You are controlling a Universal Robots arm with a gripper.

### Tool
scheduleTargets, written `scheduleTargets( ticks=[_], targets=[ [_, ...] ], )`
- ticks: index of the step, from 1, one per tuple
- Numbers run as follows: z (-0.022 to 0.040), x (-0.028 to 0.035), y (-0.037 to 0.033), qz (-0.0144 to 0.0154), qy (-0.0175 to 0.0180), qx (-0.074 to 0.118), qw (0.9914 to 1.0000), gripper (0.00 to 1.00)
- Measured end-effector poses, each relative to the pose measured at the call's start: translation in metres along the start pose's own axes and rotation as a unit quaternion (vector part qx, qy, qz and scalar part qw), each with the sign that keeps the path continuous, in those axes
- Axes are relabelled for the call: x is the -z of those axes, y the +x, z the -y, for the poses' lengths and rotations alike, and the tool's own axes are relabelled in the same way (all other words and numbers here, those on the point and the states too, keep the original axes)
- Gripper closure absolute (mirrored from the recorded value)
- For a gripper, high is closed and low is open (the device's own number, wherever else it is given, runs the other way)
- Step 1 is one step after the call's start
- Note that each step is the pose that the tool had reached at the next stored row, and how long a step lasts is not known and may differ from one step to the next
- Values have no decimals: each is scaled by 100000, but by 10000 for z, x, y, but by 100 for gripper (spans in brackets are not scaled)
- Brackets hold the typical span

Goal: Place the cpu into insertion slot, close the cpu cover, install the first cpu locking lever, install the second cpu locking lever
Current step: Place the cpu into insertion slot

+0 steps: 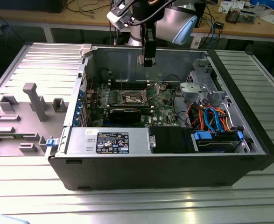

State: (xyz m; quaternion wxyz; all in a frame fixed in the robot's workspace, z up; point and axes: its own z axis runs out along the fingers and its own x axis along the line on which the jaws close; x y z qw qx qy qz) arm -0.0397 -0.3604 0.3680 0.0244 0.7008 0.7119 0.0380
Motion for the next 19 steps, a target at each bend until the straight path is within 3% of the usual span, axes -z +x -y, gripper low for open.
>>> scheduleTargets(
  ticks=[19],
  targets=[
    [46, -18, 1, -16, -6, -3, 100000, 46]
  ],
)
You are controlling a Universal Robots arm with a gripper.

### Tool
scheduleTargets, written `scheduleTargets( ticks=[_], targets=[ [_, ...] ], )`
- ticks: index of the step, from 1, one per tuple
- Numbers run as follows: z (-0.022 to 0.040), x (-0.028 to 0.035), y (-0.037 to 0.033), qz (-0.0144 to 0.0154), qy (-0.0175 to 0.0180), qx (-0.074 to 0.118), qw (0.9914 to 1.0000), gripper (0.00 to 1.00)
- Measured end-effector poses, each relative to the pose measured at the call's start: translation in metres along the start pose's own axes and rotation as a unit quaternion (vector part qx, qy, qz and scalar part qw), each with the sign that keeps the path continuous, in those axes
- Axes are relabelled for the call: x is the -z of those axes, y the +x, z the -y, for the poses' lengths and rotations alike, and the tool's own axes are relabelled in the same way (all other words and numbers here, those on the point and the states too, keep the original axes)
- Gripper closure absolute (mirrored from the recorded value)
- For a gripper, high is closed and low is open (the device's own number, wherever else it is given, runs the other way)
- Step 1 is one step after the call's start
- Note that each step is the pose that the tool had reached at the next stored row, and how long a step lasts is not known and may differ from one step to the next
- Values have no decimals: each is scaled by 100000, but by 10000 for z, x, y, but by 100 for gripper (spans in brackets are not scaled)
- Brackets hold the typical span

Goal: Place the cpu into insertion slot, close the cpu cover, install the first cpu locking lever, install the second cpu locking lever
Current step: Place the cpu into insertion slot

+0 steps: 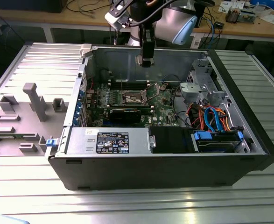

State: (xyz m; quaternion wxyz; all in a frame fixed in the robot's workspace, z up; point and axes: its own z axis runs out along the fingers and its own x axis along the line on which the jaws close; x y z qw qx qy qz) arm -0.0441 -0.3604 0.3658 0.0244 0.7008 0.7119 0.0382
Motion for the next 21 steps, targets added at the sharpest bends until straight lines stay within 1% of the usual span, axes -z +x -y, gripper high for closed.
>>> scheduleTargets(
  ticks=[9, 10, 15, 21],
  targets=[
    [2, -23, -1, 9, 6, 4, 100000, 46],
    [3, -33, -1, 8, 5, 5, 100000, 46],
    [4, -44, -1, 3, 3, 3, 100000, 46],
    [6, -70, -2, 4, 3, 5, 100000, 46]
  ],
)
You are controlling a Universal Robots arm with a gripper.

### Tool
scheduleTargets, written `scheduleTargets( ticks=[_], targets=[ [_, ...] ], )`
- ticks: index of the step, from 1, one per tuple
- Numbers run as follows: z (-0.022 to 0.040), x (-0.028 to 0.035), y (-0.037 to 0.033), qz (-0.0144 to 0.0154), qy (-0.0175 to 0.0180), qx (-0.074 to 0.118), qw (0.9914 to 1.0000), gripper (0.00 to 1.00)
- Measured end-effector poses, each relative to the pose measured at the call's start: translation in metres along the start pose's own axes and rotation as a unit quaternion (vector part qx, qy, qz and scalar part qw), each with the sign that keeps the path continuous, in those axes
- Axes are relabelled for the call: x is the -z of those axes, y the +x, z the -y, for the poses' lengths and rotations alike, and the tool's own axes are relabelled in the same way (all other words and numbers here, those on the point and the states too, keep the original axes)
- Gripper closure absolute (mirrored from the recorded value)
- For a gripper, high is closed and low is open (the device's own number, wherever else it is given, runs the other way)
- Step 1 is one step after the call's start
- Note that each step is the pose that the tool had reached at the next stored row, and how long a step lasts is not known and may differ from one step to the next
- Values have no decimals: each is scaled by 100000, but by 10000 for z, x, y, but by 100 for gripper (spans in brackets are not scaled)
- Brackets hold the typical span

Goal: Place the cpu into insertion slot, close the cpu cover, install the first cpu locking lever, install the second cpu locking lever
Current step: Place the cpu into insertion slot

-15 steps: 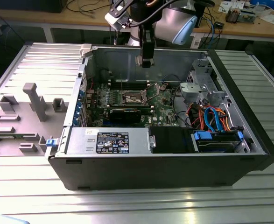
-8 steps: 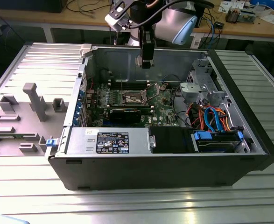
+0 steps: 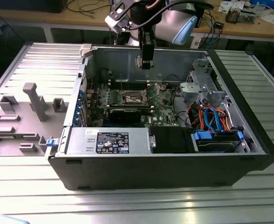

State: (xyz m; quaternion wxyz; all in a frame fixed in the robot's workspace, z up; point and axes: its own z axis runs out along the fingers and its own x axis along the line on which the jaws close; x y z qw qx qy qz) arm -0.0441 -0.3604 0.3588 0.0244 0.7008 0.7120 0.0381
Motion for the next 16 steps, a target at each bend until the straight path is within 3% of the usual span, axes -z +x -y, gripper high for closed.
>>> scheduleTargets(
  ticks=[16],
  targets=[
    [13, -37, -1, -3, 0, -3, 100000, 46]
  ],
)
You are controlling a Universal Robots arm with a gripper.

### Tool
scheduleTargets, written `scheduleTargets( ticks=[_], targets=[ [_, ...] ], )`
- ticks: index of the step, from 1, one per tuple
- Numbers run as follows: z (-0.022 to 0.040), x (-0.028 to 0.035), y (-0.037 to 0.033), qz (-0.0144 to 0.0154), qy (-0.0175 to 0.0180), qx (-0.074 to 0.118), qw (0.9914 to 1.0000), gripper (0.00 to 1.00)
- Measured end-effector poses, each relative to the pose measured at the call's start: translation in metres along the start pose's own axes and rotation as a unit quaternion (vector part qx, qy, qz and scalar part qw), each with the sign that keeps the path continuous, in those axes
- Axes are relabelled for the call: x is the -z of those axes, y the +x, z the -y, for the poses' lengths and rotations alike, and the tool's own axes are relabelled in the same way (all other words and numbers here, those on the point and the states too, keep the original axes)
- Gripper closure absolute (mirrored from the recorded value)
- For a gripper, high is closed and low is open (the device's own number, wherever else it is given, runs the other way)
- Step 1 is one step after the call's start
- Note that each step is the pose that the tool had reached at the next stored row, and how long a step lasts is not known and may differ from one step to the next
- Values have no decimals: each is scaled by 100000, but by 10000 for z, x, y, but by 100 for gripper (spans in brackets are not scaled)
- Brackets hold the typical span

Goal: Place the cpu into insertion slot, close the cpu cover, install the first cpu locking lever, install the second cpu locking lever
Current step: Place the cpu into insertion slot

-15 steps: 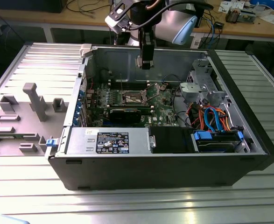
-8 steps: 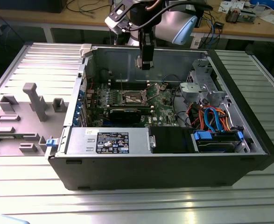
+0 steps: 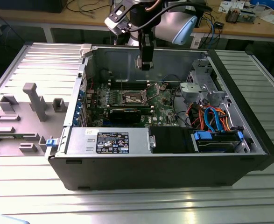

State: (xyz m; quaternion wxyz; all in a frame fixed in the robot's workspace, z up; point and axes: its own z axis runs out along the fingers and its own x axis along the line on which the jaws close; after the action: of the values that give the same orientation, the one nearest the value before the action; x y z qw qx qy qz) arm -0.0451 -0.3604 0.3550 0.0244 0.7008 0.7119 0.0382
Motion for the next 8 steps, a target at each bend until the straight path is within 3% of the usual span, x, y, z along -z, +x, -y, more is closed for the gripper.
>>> scheduleTargets(
  ticks=[8],
  targets=[
    [2, -21, 0, 6, 0, 1, 100000, 46]
  ],
)
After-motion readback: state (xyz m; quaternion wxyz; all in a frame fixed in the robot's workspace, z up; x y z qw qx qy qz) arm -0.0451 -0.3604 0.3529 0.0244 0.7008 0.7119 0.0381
